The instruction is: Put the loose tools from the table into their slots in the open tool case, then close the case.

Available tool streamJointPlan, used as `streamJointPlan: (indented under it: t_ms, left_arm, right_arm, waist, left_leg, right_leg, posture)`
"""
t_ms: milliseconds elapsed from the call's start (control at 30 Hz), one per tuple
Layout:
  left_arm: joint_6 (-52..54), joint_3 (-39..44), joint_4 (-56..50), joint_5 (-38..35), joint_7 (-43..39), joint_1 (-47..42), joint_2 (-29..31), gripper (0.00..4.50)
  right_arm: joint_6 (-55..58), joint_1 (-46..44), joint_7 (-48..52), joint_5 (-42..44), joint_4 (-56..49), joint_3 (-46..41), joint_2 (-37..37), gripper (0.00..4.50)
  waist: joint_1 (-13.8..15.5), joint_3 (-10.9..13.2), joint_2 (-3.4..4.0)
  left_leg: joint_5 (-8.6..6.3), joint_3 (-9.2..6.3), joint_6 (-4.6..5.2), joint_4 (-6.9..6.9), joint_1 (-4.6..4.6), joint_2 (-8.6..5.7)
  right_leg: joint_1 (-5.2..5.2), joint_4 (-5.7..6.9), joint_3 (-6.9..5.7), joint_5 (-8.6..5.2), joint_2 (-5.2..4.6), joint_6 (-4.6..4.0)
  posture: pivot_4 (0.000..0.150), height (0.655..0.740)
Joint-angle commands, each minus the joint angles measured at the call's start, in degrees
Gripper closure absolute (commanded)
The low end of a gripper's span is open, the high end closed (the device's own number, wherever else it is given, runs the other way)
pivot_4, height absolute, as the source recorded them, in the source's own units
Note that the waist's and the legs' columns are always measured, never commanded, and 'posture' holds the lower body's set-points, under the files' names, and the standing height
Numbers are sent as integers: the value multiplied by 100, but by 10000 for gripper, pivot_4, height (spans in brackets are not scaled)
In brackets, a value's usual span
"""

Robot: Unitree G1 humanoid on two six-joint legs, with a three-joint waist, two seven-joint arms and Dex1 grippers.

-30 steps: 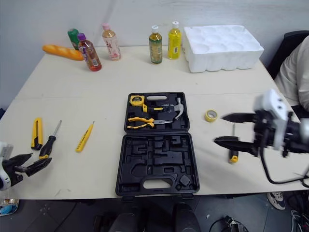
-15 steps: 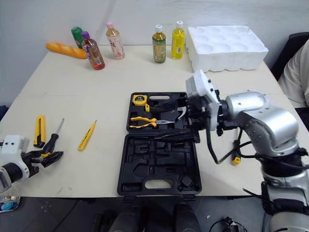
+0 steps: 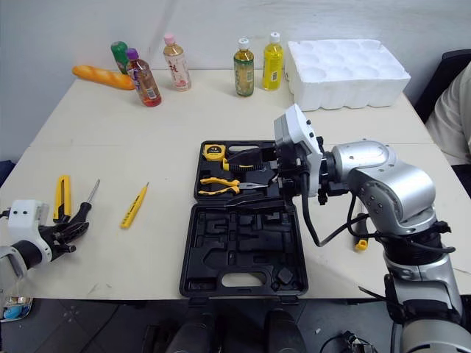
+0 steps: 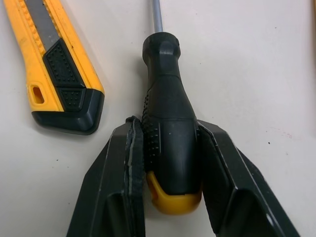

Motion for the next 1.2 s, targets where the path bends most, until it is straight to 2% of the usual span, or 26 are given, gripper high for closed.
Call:
streamJointPlan:
  t_ms: [33,233,367,467,567,600,700,833,900,1033,1200]
  left_arm:
    - [112,29,-424,-70,-217,345,167,34584]
    - [364,529,-1815,-564,-800,702,750,34584]
    - [252,250,-2214,-896,-1377,121,1452,34584]
    - [382,-575,-2647,-1337,-1912,-596,1947,34584]
    - [442,-1195,-2688,-1456,-2132,-1079,2172,34584]
    - [400,-1624,-2617,-1389,-2233,-1437,2214,34584]
    - [560,-3004,-2251,-1108,-2510,-2682,2122,34584]
    - [165,-4492,-1800,-525,-3430,-3999,1898,34584]
    - [-11,-4912,-1524,-251,-3706,-4397,1755,34584]
    - [-334,-5740,-1008,421,-4231,-5027,1529,34584]
    - [-652,-6169,-466,1021,-4374,-5522,951,34584]
  right_arm:
    - [-13,-103,-25,74,-187,-127,-34,0]
    - [57,-19,-73,132,-221,-274,-170,0]
    - [291,262,-157,254,-428,-412,-437,0]
    - [418,751,-276,308,-749,-669,-758,0]
    - [515,991,-471,355,-875,-816,-879,0]
    - [519,1191,-547,247,-933,-857,-996,0]
    - [582,1856,-711,-120,-1005,-881,-1482,0]
    - [546,2333,-982,-206,-1054,-1134,-1604,0]
    - [515,2520,-984,-214,-1176,-1159,-1655,0]
    - [530,3010,-1244,-318,-1400,-1190,-1608,0]
    - [593,3353,-1511,-198,-1709,-1293,-1492,0]
  waist:
    - [-20,1,-1]
    - [-38,9,-23]
    - [5,11,-24]
    - [17,12,-22]
    - [-62,15,-11]
    - [-90,16,-10]
    - [-9,17,-12]
    - [5,17,-12]
    - [-13,17,-12]
    - [12,20,-17]
    - [82,22,-20]
  left_leg:
    - [0,0,0,0,0,0]
    - [-1,1,-17,-3,-8,1]
    - [5,-4,-28,-4,-14,1]
    - [5,-4,-23,-3,-18,-1]
    - [-2,2,-16,-6,-17,-3]
    - [-6,9,-21,-6,-16,-3]
    - [1,2,-32,-13,-21,3]
    - [13,4,-21,12,-53,0]
    - [42,14,-13,26,-97,-4]
    - [53,20,-13,27,-95,-4]
    - [54,20,-7,36,-101,-5]
  right_leg:
    - [0,-1,1,0,0,0]
    - [-7,-9,-4,0,-2,0]
    - [-7,-16,-6,-1,-3,-2]
    - [1,-28,-8,-1,-7,-3]
    - [6,-38,-4,-1,-9,-2]
    - [1,-37,-5,-1,-8,-2]
    - [-9,-28,-27,-1,-3,0]
    - [-25,-12,-30,3,-1,7]
    - [-59,0,-17,22,2,41]
    - [-61,-1,-9,25,12,48]
    - [-62,5,-3,27,16,51]
  posture:
    - [1500,7400]
    - [1500,7400]
    - [1500,7400]
    - [1500,7400]
    - [1500,7400]
    - [1500,7400]
    - [1500,7400]
    - [1500,7400]
    - [1500,7400]
    - [1500,7400]
    - [1500,7400]
